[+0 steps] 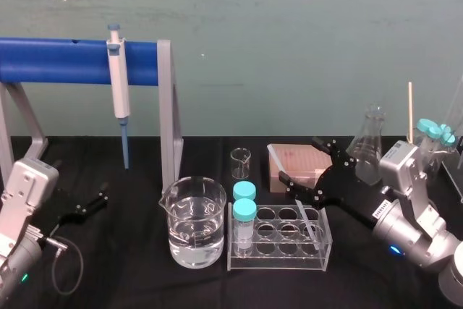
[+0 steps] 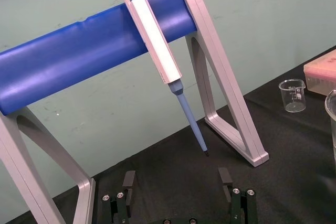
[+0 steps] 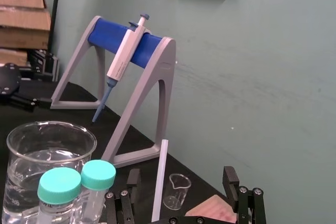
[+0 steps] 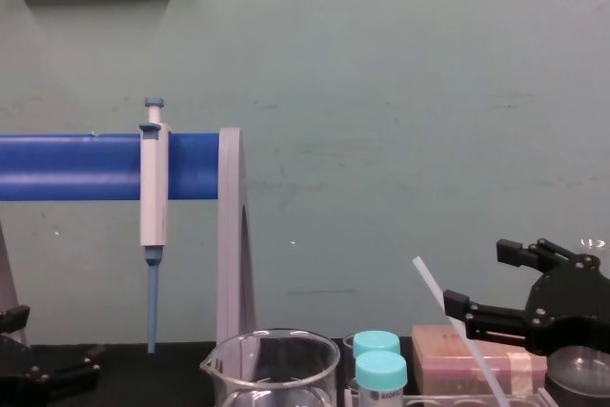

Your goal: Pick up the stirring rod with one hand, then place it down.

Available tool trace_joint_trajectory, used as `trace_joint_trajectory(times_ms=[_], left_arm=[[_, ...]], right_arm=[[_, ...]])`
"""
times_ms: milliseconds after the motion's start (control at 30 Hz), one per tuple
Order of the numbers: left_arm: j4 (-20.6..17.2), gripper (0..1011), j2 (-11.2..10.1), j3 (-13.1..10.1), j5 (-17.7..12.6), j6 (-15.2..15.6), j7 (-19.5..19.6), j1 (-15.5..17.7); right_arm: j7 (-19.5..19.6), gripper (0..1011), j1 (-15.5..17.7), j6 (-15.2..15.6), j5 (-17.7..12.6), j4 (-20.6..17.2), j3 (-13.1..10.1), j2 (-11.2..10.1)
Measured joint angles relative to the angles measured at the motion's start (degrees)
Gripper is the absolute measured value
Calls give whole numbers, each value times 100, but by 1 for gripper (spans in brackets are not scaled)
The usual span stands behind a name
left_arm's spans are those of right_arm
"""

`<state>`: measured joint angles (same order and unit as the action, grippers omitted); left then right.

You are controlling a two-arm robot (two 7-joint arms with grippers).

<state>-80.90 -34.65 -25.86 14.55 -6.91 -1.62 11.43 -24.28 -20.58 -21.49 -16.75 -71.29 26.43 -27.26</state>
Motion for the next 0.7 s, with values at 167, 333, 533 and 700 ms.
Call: trace_joint_trajectory(times_ms=[167,333,533,700], left_arm=[[0,1000,0,0,0,0,0,0],[0,1000,0,0,0,0,0,0],[0,1000,0,0,0,0,0,0],[0,1000,0,0,0,0,0,0]], right_arm=[[-383,1000,-173,6,-286,309,-61,128],[-901,1000,-358,98,-666,649,-141,267],[-1383,1000,-530,203,-979,954,-218,395],[-1750,1000,-641,363,-1183,1163,-281,476]])
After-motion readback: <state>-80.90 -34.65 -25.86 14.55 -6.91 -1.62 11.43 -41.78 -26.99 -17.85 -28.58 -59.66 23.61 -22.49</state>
